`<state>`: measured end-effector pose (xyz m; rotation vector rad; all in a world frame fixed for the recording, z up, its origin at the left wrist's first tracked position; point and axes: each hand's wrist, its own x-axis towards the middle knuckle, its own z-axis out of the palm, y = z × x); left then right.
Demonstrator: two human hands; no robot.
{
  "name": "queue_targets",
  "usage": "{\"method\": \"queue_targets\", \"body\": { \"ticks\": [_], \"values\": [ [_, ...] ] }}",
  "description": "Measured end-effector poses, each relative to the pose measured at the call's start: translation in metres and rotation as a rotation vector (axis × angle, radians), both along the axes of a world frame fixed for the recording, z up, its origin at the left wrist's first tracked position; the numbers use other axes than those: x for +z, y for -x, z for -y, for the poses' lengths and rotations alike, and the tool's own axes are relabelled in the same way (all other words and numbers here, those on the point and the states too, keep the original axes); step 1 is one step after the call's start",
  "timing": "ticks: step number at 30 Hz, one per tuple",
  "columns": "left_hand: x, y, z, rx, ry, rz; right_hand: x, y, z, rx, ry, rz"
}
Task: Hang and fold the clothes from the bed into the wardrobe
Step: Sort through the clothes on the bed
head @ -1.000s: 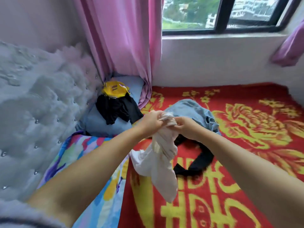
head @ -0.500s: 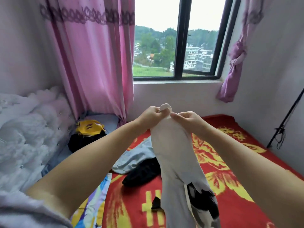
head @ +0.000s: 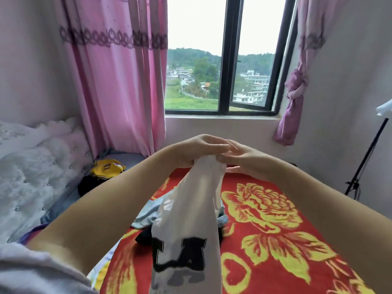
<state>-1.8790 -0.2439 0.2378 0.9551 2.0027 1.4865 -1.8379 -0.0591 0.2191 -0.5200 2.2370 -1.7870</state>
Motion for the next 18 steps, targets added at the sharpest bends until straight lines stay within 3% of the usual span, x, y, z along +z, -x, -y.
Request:
{"method": "queue_targets", "body": {
  "ticks": [2, 5, 8, 15, 18],
  "values": [
    [0.009, -0.01, -0.014, 0.047, -0.04, -0.04, -0.005, -0.006, 0.008, 0.042, -0.002, -0.013],
    [0.011, -0.013, -0.015, 0.208, -0.029, -0.115, -0.006, -0.01, 0.008, -0.14, -0.01, -0.115],
    [-0.008, -0.018, -0.009, 0.202, -0.004, -0.03, 0.005, -0.009, -0.005, -0.202, 0.055, -0.223],
    [-0.022, -0.015, 0.016, 0.37, 0.262, -0.137, 0.006, -0.001, -0.059, -0.345, 0.1, -0.266],
    [-0.006, -0.003, 0.019, 0.439, 0.457, -0.327, -0.001, -0.003, -0.076, -0.383, 0.049, -0.29]
  ]
}}
